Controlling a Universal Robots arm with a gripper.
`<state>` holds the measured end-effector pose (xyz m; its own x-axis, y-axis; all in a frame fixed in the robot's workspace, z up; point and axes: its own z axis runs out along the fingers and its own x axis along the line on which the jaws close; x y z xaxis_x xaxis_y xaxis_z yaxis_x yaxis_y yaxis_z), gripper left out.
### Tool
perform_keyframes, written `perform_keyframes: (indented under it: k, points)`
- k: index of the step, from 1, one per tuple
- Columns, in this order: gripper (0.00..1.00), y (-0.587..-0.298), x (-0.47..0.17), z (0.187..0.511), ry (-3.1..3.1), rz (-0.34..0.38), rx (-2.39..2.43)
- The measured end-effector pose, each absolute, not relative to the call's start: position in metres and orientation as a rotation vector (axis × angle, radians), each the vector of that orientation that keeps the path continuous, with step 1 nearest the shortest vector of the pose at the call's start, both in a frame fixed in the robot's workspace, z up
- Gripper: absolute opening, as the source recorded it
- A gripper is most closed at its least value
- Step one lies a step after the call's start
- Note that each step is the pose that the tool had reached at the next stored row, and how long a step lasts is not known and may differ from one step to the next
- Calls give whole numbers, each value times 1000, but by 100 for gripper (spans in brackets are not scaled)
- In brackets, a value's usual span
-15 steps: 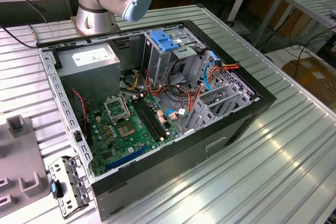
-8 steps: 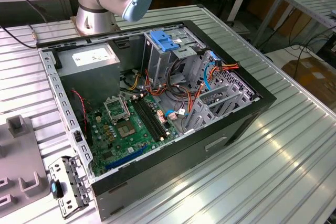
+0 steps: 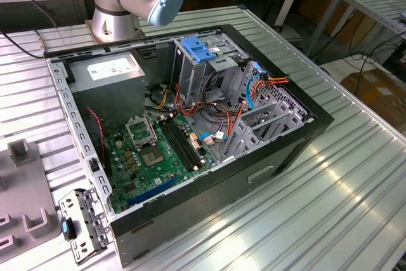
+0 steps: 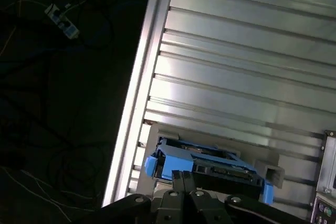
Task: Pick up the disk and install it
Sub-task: 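Pick up the disk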
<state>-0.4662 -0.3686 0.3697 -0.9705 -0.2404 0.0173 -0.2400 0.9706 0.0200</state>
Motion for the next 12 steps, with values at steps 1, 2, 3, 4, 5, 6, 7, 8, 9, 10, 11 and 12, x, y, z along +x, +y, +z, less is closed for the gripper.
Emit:
perform_keyframes:
  k: [1, 2, 3, 4, 5, 6, 7, 8, 9, 10, 11, 12]
  points:
    - [11, -369, -466, 370, -3093, -27, 422]
    - [11, -369, -466, 370, -3089, -27, 450]
    - [11, -369, -466, 370, -3085, -27, 476]
    - [11, -369, -466, 370, -3079, -26, 511]
    - [11, -369, -466, 370, -3075, -26, 536]
    - [11, -369, -466, 370, -3066, -26, 583]
    - [11, -369, -466, 370, -3059, -25, 617]
    - [11, -369, -466, 370, -3053, -25, 644]
    - [11, -369, -466, 370, -3048, -25, 669]
    - [11, -369, -466, 370, -3041, -24, 700]
    - [11, -369, -466, 370, -3032, -24, 736]
    - [11, -369, -466, 370, -3021, -23, 780]
